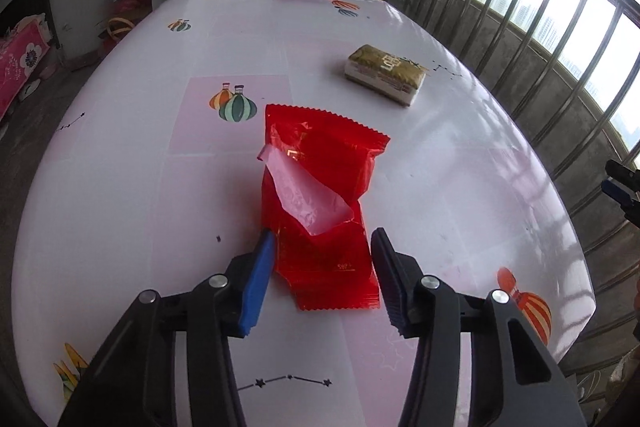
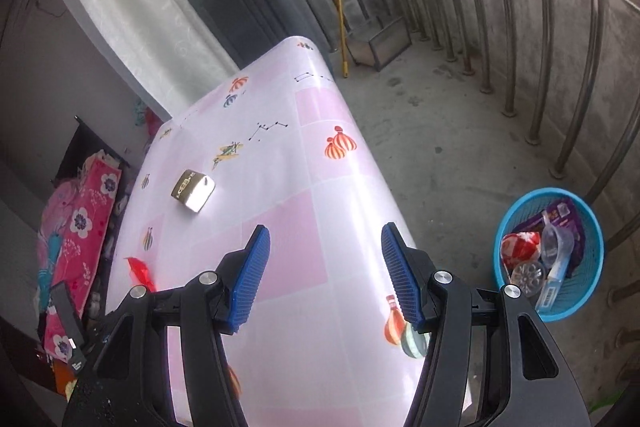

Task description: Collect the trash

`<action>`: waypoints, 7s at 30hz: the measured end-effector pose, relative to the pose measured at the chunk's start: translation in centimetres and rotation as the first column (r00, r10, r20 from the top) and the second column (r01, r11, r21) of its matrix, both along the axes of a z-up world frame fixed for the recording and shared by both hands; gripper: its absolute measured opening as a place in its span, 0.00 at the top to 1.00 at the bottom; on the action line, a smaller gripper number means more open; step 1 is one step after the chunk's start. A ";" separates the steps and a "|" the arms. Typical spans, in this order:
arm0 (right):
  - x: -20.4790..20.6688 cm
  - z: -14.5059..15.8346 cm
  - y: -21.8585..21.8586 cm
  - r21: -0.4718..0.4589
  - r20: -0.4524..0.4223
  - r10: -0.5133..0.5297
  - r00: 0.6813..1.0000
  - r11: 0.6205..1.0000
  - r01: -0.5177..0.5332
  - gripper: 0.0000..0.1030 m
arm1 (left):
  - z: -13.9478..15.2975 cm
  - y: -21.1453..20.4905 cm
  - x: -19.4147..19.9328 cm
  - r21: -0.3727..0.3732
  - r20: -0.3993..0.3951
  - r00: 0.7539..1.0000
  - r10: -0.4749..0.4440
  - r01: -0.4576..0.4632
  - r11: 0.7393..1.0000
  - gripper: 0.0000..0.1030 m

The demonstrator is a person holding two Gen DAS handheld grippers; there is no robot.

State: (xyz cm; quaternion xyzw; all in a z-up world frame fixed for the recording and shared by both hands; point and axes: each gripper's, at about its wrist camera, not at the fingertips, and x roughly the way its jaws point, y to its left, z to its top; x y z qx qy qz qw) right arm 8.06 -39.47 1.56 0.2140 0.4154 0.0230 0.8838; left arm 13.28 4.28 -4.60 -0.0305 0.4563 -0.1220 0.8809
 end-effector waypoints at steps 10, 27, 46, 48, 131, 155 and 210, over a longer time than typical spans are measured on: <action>7.9 0.2 8.7 -0.065 -0.016 0.230 0.973 0.971 -0.230 0.42 | 0.0 3.2 6.6 -0.066 0.024 0.995 0.102 -0.100 0.993 0.62; 20.1 -5.2 23.0 -0.168 -0.166 0.557 0.814 0.797 -0.580 0.26 | -0.6 4.0 8.0 -0.204 0.023 0.997 0.073 -0.067 0.977 0.83; 12.8 -4.6 21.4 -0.010 -0.232 0.485 0.843 0.866 -0.500 0.47 | -0.4 1.7 3.3 -0.218 -0.006 0.996 -0.089 0.086 0.972 0.94; 11.1 -4.4 20.7 -0.003 -0.244 0.466 0.851 0.877 -0.481 0.47 | -0.3 0.8 1.5 -0.215 -0.013 0.990 -0.140 0.134 0.967 0.94; 1.0 -4.7 18.8 -0.032 -0.190 0.301 0.935 0.950 -0.312 0.08 | -0.2 3.9 -6.7 -0.406 0.044 0.995 -0.091 0.101 0.908 0.05; -1.4 -4.9 21.3 -0.346 -0.179 0.424 0.888 0.817 -0.461 0.36 | -0.3 0.0 -4.2 -0.049 0.097 0.990 -0.105 0.111 0.993 0.46; -18.1 -15.5 -23.2 0.286 -0.121 -0.795 0.594 0.546 0.788 0.32 | 3.9 -49.9 -2.8 -0.119 0.007 0.525 -0.851 0.845 0.521 0.35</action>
